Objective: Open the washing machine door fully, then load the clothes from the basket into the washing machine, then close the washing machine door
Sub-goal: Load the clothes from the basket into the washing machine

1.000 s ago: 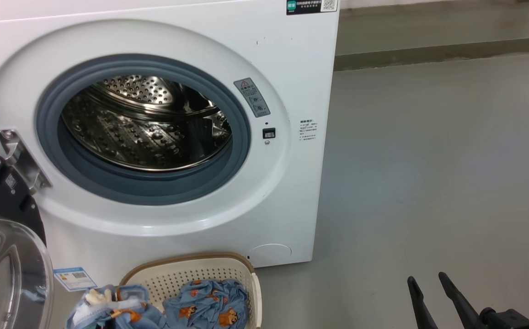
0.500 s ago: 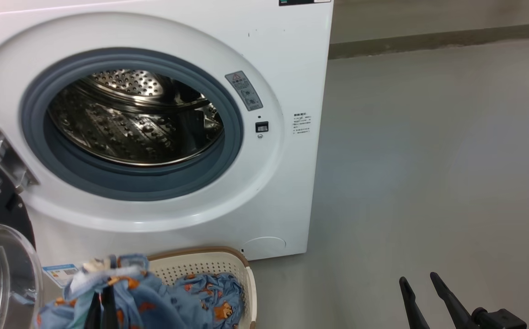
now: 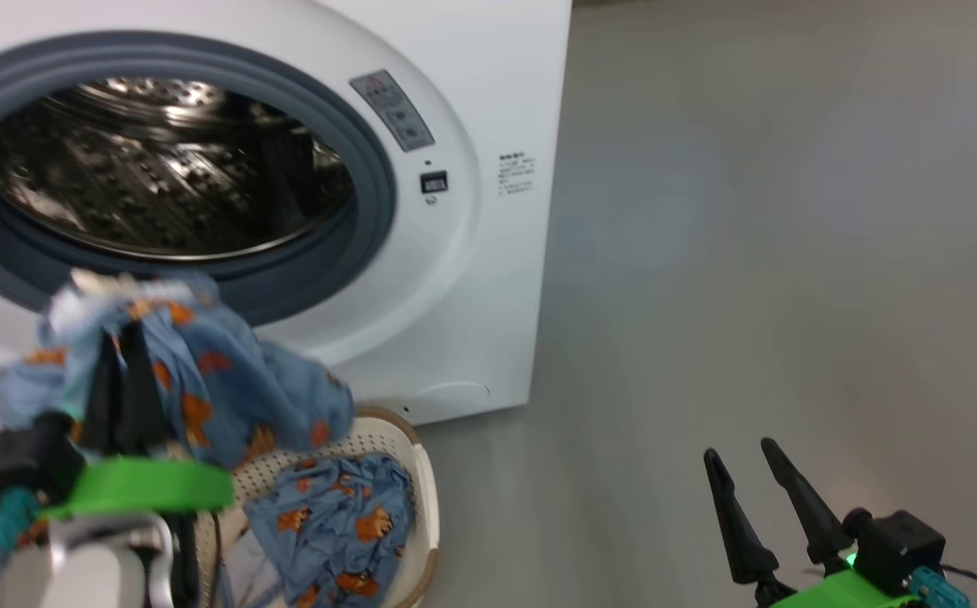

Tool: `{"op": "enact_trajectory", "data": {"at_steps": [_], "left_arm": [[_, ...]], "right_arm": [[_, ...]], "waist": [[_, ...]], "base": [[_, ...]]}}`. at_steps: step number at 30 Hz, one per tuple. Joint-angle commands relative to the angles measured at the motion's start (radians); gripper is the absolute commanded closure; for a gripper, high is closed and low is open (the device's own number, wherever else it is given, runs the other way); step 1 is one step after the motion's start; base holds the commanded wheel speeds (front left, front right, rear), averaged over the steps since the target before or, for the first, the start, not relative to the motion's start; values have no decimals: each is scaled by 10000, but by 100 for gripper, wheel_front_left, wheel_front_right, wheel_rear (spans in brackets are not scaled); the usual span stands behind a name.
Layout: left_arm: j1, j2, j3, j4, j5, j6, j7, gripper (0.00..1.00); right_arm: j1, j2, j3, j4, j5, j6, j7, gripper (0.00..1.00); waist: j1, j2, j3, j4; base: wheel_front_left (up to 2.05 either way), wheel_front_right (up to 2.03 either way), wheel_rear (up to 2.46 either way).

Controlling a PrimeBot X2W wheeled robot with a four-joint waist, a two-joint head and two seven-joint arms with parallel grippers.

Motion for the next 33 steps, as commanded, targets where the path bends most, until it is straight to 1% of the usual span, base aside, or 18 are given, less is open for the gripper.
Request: {"op": "enact_trajectory", "data": {"at_steps": [1,2,9,14,17,20,24,29,33], "left_arm": [[-931,299,461,-46,132,-7,-120,100],[-931,299,461,-46,132,-7,-120,100],[-3148,743,988,1409,386,-80,-120,100],[-4402,1223,1336,2821,621,-309,-120,100],[-4998,1499,1603,3375,789,-333,-120,100],[-5586,1753,1804,3734,968,-394,-120,100],[-6208,1909,1884,4155,1212,-543,-120,100],[-6809,2114,1991,4794,1430,-665,-120,100],[-7430,2324,2047,5004,1597,-753,-120,100]], "right_arm": [[-470,10,301,-250,16,16,-49,0],[-470,10,301,-250,16,16,-49,0],[-1119,100,591,-227,138,16,-49,0],[-1495,121,830,-206,230,16,-49,0],[-1676,124,968,-226,384,16,-49,0],[-1827,125,1070,-232,421,16,-49,0],[-1992,126,1141,-242,398,16,-49,0],[-2249,126,1388,-307,335,16,-49,0],[-2340,127,1570,-354,273,16,-49,0]], "waist": [[-1,0,789,-584],[-1,0,789,-584],[-1,0,1825,-1221],[-1,0,2576,-1687],[-1,0,3059,-1917],[-1,0,3569,-2027],[-1,0,4124,-2047],[-1,0,4657,-2127],[-1,0,4998,-2175]], "base": [[0,0,0],[0,0,0],[0,0,0],[0,0,0],[0,0,0],[0,0,0],[0,0,0],[0,0,0],[0,0,0]]}}
